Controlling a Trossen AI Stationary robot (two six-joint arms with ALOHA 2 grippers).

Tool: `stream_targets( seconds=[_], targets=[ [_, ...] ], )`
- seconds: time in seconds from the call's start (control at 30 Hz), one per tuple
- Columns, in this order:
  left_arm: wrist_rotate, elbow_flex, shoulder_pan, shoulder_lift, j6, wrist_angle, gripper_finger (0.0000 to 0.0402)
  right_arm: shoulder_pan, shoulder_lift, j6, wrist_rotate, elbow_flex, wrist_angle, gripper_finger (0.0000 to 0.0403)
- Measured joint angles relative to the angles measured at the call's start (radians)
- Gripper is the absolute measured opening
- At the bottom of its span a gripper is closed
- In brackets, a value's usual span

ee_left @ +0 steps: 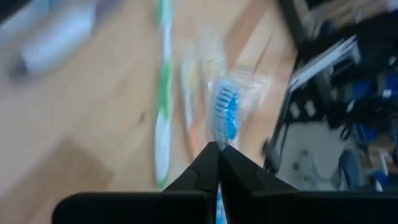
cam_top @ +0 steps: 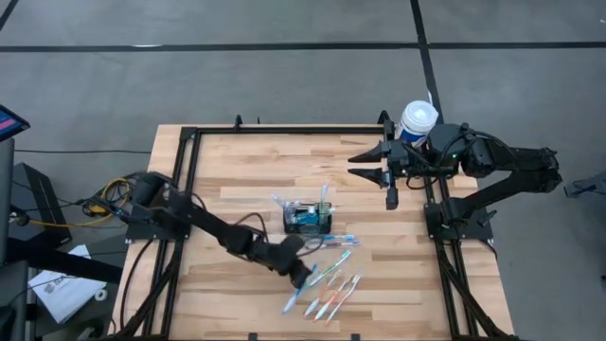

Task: Pick & Place toothbrushing station
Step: Put the blue toothbrush into the black wire organizer

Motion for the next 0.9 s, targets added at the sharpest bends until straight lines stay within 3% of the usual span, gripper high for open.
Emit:
stream_targets(
  seconds=[0.17,0.4,0.57,0.67,0.9],
  targets=[
    [-0.218,0.002,-0.038,-0.172,0.169,0.016,0.0000,0.000,0.000,-0.015,0.000,0.000,0.001,0.0093],
    [-0.697,0.001,-0.108,-0.377,0.569,0.017,0.0000,0.000,0.000,-0.023,0.000,0.000,0.006,0.0093],
    [-0.970,0.002,-0.108,-0.454,0.832,0.022,0.0000,0.000,0.000,-0.023,0.000,0.000,0.027,0.0093],
    [-1.051,0.002,-0.081,-0.458,0.907,0.019,0.0000,0.000,0.000,-0.023,0.000,0.000,0.026,0.0093],
    [-1.051,-0.064,-0.033,-0.404,0.931,0.136,0.0000,0.000,0.000,-0.004,-0.001,0.000,0.024,0.0093]
  ],
)
